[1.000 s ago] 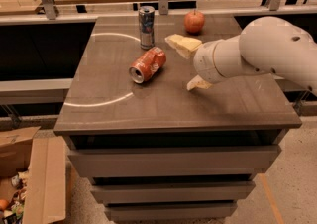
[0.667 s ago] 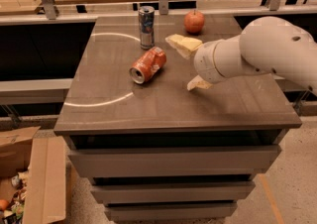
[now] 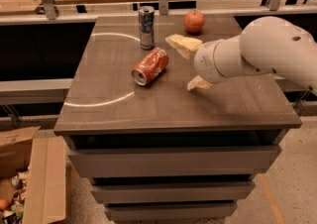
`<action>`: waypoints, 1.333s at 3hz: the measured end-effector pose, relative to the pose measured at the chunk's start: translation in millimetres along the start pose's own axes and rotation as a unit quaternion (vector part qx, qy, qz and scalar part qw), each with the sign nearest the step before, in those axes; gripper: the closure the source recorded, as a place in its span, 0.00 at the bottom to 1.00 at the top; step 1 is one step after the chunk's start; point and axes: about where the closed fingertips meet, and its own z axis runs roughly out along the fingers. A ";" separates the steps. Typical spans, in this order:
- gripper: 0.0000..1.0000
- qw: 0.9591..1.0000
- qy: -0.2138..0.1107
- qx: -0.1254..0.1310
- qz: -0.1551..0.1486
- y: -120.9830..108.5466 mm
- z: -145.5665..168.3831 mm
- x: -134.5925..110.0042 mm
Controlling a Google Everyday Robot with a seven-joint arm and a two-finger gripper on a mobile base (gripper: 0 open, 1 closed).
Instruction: Knock coke can over
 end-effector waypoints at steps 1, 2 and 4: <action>0.00 1.000 0.000 0.000 0.000 -0.1 -0.1 0.0; 0.00 1.000 0.000 0.000 0.000 -0.4 -0.3 0.1; 0.00 1.000 0.000 0.000 0.000 -1.0 -0.9 0.2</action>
Offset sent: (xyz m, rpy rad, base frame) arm 0.0179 -0.0690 0.1000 0.2144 -0.4252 -0.2283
